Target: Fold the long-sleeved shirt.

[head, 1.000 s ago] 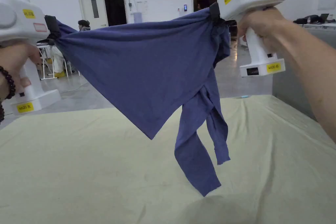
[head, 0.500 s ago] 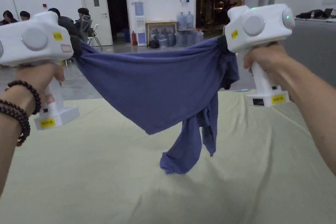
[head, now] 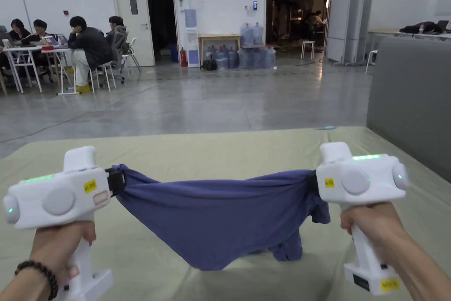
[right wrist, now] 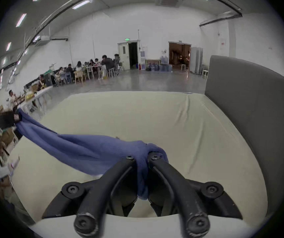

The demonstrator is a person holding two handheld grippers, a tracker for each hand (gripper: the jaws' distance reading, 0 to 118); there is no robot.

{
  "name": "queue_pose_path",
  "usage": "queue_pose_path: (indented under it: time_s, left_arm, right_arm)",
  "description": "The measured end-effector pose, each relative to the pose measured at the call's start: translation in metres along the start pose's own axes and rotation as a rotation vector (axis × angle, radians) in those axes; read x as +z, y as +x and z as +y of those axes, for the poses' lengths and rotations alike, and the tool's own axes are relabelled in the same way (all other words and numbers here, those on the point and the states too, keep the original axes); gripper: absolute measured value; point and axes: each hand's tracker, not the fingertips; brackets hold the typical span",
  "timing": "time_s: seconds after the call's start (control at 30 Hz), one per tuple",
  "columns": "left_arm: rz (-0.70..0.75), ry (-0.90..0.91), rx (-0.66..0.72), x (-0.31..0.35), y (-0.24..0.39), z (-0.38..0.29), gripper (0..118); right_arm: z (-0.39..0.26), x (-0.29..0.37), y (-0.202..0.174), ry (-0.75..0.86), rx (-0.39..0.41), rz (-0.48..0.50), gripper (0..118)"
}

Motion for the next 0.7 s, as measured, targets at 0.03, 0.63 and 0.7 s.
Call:
queue_pose_path:
  time_s: [0.03,0.63,0.7]
  left_arm:
    - [0.009,-0.008,-0.003,0.012,0.000,-0.016,0]
    - [0.102,-0.486,0.046,0.117,-0.064,-0.269,8]
    - [0.085,-0.488,0.078,0.118,-0.069,-0.260,85]
  right_arm:
    - [-0.018,0.009,-0.001,-0.003,-0.002,0.006,5]
    - [-0.293,0.083,-0.053,-0.383,0.050,0.005,33]
    - [-0.285,0.088,-0.044,-0.396,0.027,0.016,93]
